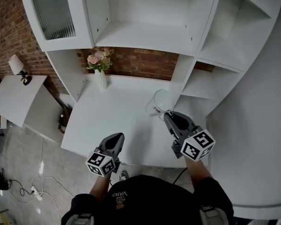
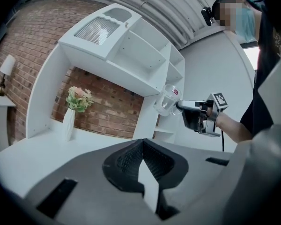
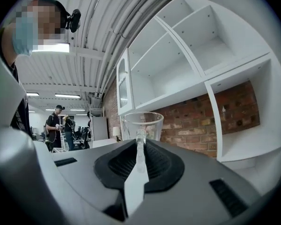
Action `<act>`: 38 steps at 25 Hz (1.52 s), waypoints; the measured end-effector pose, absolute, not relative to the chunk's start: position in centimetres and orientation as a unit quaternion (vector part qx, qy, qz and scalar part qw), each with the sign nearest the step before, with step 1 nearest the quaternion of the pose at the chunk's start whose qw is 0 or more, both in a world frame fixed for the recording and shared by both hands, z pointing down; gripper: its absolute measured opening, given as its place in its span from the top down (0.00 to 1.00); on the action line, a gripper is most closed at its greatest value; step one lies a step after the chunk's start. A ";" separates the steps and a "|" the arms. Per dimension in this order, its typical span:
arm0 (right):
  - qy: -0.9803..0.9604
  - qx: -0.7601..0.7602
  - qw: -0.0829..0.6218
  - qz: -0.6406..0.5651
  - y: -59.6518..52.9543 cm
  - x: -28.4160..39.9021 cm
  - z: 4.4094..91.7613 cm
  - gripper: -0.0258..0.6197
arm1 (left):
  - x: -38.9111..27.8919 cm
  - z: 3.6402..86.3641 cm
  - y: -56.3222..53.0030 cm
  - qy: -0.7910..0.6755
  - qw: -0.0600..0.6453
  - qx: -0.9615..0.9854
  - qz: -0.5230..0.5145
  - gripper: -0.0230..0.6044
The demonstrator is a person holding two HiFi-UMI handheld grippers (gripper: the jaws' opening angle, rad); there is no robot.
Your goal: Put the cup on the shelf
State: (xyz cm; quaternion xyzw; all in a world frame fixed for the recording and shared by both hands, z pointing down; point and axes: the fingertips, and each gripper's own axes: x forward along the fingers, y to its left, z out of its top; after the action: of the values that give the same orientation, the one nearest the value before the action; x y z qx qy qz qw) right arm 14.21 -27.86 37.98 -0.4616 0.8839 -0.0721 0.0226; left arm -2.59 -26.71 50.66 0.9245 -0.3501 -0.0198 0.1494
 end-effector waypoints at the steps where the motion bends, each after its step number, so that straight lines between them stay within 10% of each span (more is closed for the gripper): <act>1: 0.883 -0.464 0.025 -0.069 -28.3 14.0 37.3 0.91 | -2.9 50.6 -27.0 -0.345 0.149 0.926 -0.020 0.95; 38: 0.842 -0.533 -0.084 -0.003 -43.8 14.9 19.1 0.91 | -7.1 49.9 -31.6 -0.275 0.156 0.948 -0.045 0.95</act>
State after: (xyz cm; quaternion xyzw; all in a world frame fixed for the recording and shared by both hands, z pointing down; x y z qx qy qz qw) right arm 14.89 -43.83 19.08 -0.5333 0.8418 -0.0032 -0.0837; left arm -7.14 -31.63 49.93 0.9475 -0.2752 -0.0449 0.1564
